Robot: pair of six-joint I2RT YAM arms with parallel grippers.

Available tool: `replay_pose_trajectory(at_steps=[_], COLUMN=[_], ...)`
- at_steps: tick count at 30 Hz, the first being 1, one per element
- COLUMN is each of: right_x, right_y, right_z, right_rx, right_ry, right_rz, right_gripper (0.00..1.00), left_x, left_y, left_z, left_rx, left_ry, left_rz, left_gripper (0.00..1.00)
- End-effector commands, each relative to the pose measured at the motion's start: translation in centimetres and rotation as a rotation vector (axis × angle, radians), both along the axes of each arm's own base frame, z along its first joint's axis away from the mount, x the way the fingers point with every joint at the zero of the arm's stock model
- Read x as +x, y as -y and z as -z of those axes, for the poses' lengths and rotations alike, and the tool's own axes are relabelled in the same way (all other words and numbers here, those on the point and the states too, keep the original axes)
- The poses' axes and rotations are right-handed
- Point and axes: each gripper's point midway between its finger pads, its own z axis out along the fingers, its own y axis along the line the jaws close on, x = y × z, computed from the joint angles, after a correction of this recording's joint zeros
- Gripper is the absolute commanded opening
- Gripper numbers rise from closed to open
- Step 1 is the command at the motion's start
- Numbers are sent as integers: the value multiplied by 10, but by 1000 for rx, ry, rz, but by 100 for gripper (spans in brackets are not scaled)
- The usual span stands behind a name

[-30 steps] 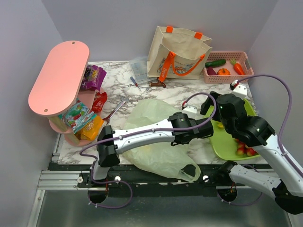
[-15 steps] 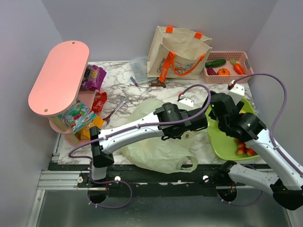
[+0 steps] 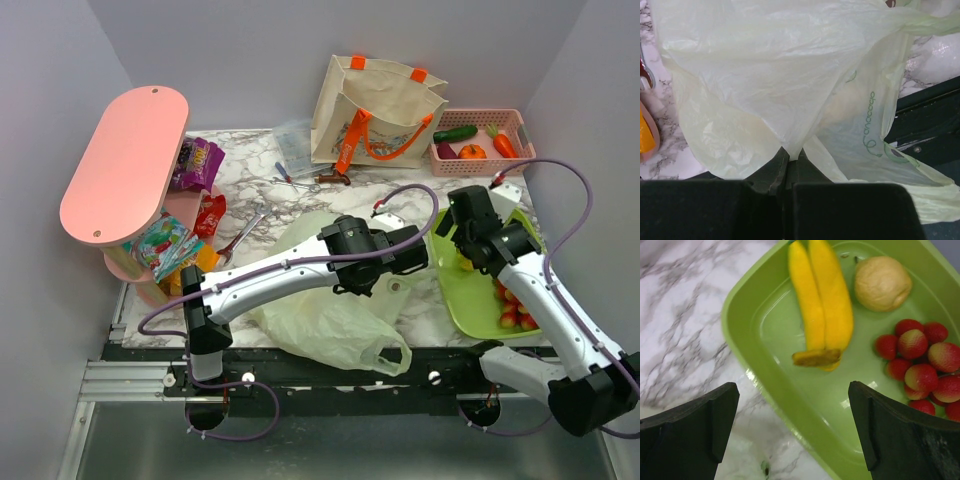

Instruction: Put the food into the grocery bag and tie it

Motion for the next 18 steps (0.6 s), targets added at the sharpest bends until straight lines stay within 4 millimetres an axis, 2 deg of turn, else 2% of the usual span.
replay_pose_trajectory(at_steps=[1,4,10,18], right_x=[18,21,24,30], right_y=[32,46,44,42], right_z=[13,24,59,80], right_rx=[45,82,151,171], right_ry=[-30,-51,-108,-146], right_rz=[65,89,75,72], right_gripper=[100,100,100,100], left_x=[-8,-9,-6,-6], left_y=[17,24,28,26], left_z=[7,9,7,11], left_rx=[-69,-95,-117,-137], left_ry=[-48,-60,-45,-53], left_rz=[41,48,30,14], left_gripper=[0,0,0,0])
